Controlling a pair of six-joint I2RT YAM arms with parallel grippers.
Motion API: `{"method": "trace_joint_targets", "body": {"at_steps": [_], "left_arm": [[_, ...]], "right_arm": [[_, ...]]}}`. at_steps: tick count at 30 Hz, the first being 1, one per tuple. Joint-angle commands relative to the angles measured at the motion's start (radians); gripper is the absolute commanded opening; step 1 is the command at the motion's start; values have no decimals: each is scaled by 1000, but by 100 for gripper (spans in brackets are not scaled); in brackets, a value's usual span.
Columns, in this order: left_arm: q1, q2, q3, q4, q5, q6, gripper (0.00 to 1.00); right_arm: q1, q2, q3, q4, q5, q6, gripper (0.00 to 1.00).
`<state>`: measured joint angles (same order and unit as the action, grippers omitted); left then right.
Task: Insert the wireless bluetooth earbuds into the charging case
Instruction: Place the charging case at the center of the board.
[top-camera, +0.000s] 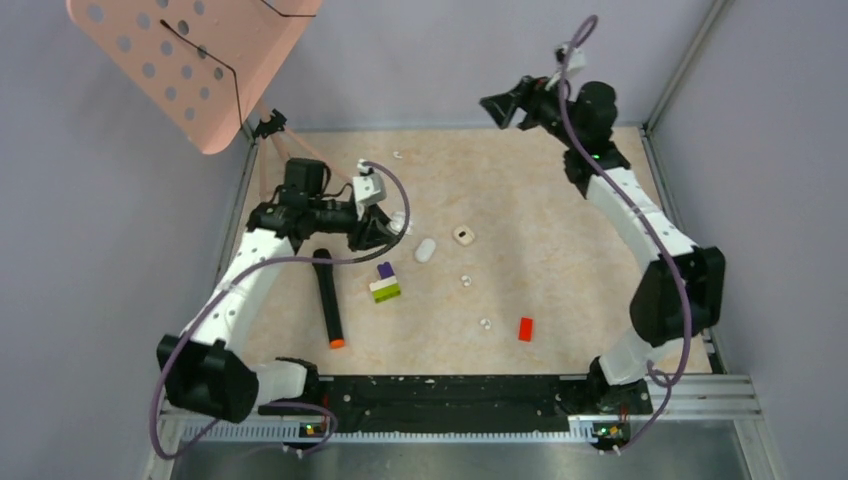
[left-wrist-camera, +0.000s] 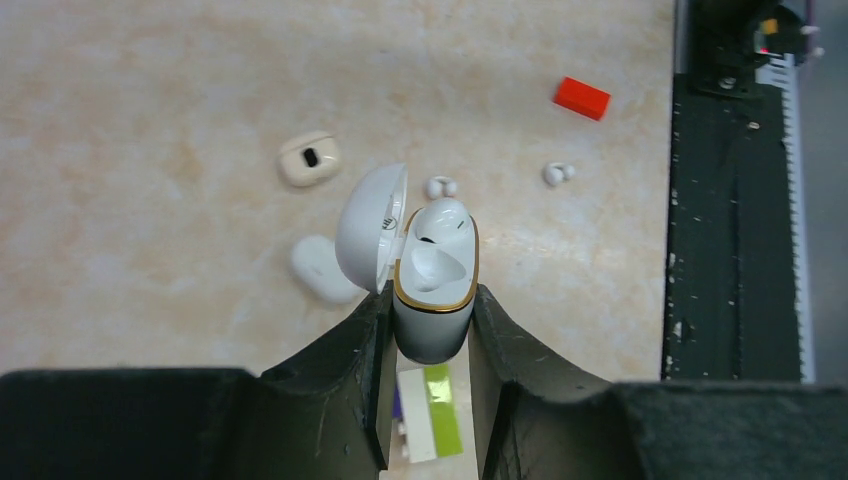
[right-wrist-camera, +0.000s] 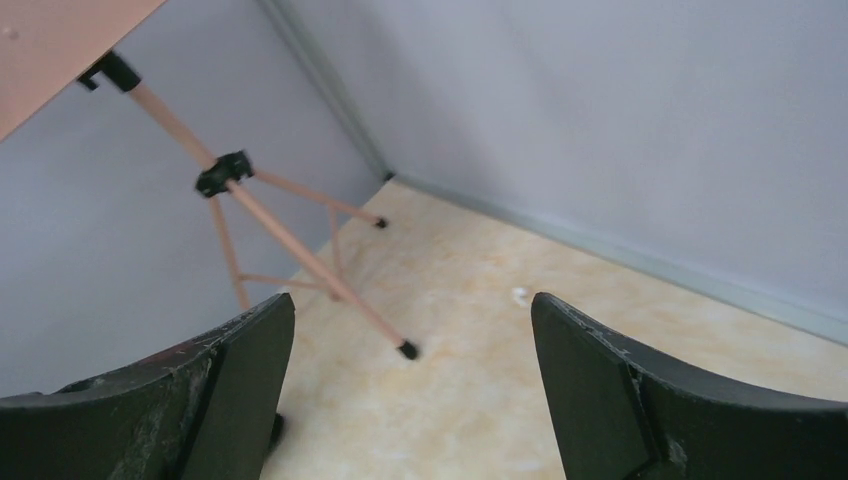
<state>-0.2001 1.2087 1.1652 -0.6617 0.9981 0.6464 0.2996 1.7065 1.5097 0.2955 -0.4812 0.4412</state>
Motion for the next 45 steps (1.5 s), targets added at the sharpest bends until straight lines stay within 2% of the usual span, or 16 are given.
{"method": "trace_joint_targets", "body": {"at_steps": [1, 5, 9, 11, 13, 16, 17, 20, 26, 30, 31, 32, 35, 38, 42, 45], "left_arm": [[-58, 140, -25, -8, 106, -3, 0], [-85, 310, -25, -85, 156, 43, 0], [-160, 458, -42, -250, 232, 144, 0], [-199, 515, -59, -263, 248, 169, 0], [-224, 563, -50, -171, 194, 31, 0], [-265, 615, -62, 48, 3, -232, 0], [-287, 645, -44, 63, -72, -288, 2], [-318, 744, 40, 10, -190, -388, 13], [-338, 792, 162, -138, -266, -338, 43], [-304, 785, 390, -469, -300, -197, 54], [-291, 783, 459, -557, -310, -140, 67], [-282, 786, 529, -645, -324, -76, 96], [-255, 823, 760, -810, -389, 65, 99], [-206, 868, 864, -625, -557, -130, 99], [-127, 919, 875, -157, -838, -436, 99], [-103, 1017, 966, 53, -979, -503, 99]], "right_arm": [[-101, -158, -175, -206, 88, -195, 87], [-144, -264, -286, -260, 121, -281, 88], [-147, -305, -351, -262, 139, -274, 88], [-147, -306, -363, -268, 133, -256, 88], [-146, -308, -366, -275, 117, -248, 88], [-147, -319, -376, -280, 115, -257, 88], [-146, -321, -378, -280, 119, -261, 88], [-149, -322, -377, -280, 130, -269, 89], [-161, -315, -362, -271, 143, -270, 90], [-173, -325, -339, -292, 137, -271, 91], [-178, -327, -334, -292, 135, -271, 91], [-182, -328, -330, -305, 133, -271, 91], [-191, -329, -322, -330, 126, -277, 91], [-200, -333, -327, -333, 132, -281, 92], [-206, -339, -336, -348, 132, -275, 92], [-206, -346, -344, -369, 126, -275, 92]]}}
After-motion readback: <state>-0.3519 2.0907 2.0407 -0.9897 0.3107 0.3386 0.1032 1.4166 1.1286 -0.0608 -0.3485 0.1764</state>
